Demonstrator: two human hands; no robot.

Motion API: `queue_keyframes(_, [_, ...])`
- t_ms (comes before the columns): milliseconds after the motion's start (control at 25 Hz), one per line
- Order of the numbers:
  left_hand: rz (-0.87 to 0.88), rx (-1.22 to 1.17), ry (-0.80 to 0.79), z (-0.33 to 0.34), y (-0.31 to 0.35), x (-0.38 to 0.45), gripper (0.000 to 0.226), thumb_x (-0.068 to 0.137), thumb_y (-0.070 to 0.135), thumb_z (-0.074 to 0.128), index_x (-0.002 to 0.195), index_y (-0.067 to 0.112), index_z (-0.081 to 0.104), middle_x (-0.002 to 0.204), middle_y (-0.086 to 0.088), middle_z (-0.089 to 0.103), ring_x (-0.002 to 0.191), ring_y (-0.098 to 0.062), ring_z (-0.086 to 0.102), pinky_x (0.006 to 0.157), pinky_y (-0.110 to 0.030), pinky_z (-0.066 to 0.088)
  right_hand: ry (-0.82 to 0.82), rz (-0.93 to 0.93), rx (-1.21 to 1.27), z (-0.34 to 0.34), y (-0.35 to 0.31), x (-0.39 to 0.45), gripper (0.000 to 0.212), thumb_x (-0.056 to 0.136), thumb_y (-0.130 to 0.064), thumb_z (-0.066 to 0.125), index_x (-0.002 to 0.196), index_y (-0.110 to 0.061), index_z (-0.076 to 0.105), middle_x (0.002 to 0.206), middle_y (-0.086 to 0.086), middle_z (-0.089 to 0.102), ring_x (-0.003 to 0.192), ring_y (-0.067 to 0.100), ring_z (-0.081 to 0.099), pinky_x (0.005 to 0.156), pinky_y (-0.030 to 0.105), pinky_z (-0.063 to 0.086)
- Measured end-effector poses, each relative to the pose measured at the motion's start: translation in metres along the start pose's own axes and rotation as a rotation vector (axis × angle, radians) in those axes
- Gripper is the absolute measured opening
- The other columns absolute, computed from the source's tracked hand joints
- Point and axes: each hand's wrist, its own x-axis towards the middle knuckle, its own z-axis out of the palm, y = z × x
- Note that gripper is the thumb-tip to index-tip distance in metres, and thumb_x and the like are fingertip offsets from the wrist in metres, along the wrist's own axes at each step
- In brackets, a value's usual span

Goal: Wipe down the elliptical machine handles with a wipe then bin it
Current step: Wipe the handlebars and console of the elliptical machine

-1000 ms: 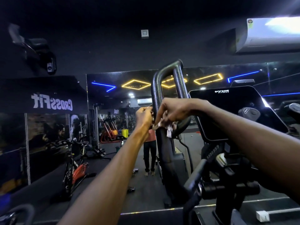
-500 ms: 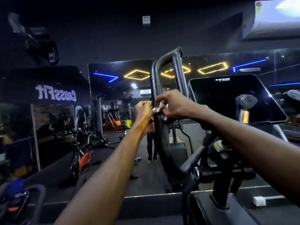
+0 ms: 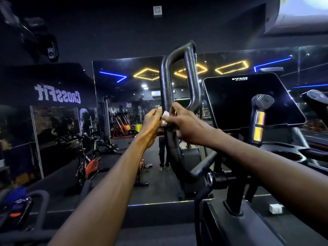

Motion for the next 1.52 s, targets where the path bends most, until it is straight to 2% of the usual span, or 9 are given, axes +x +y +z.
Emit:
queue_keyframes(280, [0.021, 0.053, -0.032, -0.01, -0.012, -0.021, 0.024, 0.102, 0.031, 0.046, 0.11, 0.019, 0.065, 0.092, -0.006, 0.069, 0.068, -0.017, 0.066, 0.055, -0.031, 0.053, -0.001, -0.104, 0.025, 0.01, -0.005, -0.031, 0.03, 0.086, -0.009, 0.068, 0.116, -0.01, 0.067, 0.106, 0.005, 0.043, 0.079, 0.016, 0.052, 0.067, 0.027, 0.053])
queue_keyframes(440, [0.053, 0.024, 0.026, -0.007, -0.016, -0.028, 0.02, 0.101, 0.026, 0.049, 0.106, 0.025, 0.068, 0.104, -0.006, 0.073, 0.08, -0.021, 0.069, 0.061, -0.036, 0.056, 0.051, -0.072, 0.157, 0.02, -0.007, -0.05, 0.032, 0.084, -0.005, 0.066, 0.115, -0.011, 0.073, 0.1, 0.005, 0.047, 0.081, 0.013, 0.047, 0.069, 0.013, 0.036])
queue_keyframes(600, [0.098, 0.01, 0.112, 0.004, -0.026, -0.032, 0.021, 0.101, 0.028, 0.048, 0.103, 0.022, 0.068, 0.1, -0.009, 0.072, 0.089, -0.028, 0.07, 0.072, -0.044, 0.057, 0.038, -0.131, 0.165, 0.032, -0.007, -0.056, 0.035, 0.079, 0.003, 0.07, 0.11, -0.013, 0.075, 0.094, 0.005, 0.047, 0.076, 0.015, 0.047, 0.065, 0.02, 0.038])
queue_keyframes(720, [0.126, 0.021, 0.193, 0.013, -0.027, -0.031, 0.022, 0.101, 0.026, 0.046, 0.096, 0.023, 0.067, 0.1, -0.008, 0.07, 0.096, -0.029, 0.068, 0.085, -0.046, 0.057, 0.368, 0.165, 0.212, 0.033, 0.002, -0.044, 0.03, 0.084, -0.003, 0.072, 0.113, -0.012, 0.075, 0.086, 0.007, 0.054, 0.072, 0.015, 0.05, 0.062, 0.024, 0.041])
queue_keyframes(920, [0.234, 0.146, 0.273, 0.02, -0.031, -0.032, 0.025, 0.105, 0.023, 0.039, 0.102, 0.016, 0.063, 0.081, 0.005, 0.06, 0.072, -0.007, 0.056, 0.059, -0.012, 0.046, 0.478, 0.28, 0.27, 0.06, -0.012, -0.06, 0.036, 0.086, 0.001, 0.067, 0.121, -0.005, 0.069, 0.083, 0.009, 0.062, 0.075, 0.011, 0.049, 0.068, 0.014, 0.034])
queue_keyframes(1080, [0.283, 0.17, 0.319, 0.027, -0.038, -0.032, 0.029, 0.106, 0.025, 0.034, 0.086, 0.021, 0.055, 0.073, 0.005, 0.053, 0.065, -0.008, 0.05, 0.061, -0.026, 0.043, 0.551, 0.434, 0.417, 0.065, -0.016, -0.055, 0.034, 0.091, -0.004, 0.063, 0.124, -0.009, 0.068, 0.09, 0.006, 0.056, 0.081, 0.015, 0.052, 0.073, 0.033, 0.049])
queue_keyframes(1240, [0.296, 0.177, 0.326, 0.031, -0.039, -0.036, 0.033, 0.106, 0.022, 0.03, 0.081, 0.021, 0.051, 0.065, 0.006, 0.047, 0.05, -0.002, 0.044, 0.049, -0.022, 0.038, 0.415, 0.123, 0.279, 0.078, -0.04, -0.096, 0.038, 0.088, 0.002, 0.06, 0.125, -0.006, 0.065, 0.095, 0.01, 0.052, 0.08, 0.015, 0.05, 0.07, 0.024, 0.049])
queue_keyframes(1360, [0.28, 0.221, 0.379, 0.031, -0.033, -0.03, 0.03, 0.105, 0.022, 0.032, 0.083, 0.02, 0.052, 0.07, 0.003, 0.05, 0.061, -0.012, 0.047, 0.059, -0.031, 0.041, 0.519, 0.183, 0.276, 0.068, -0.03, -0.07, 0.023, 0.088, -0.001, 0.06, 0.108, -0.004, 0.07, 0.089, 0.009, 0.055, 0.073, 0.015, 0.051, 0.066, 0.023, 0.045])
queue_keyframes(1520, [0.262, 0.212, 0.311, 0.029, -0.043, -0.04, 0.033, 0.107, 0.025, 0.028, 0.084, 0.027, 0.052, 0.065, 0.005, 0.046, 0.051, -0.007, 0.042, 0.049, -0.026, 0.035, 0.553, 0.268, 0.29, 0.107, -0.052, -0.115, 0.043, 0.091, -0.001, 0.054, 0.133, -0.002, 0.059, 0.101, 0.011, 0.061, 0.082, 0.018, 0.059, 0.072, 0.024, 0.051])
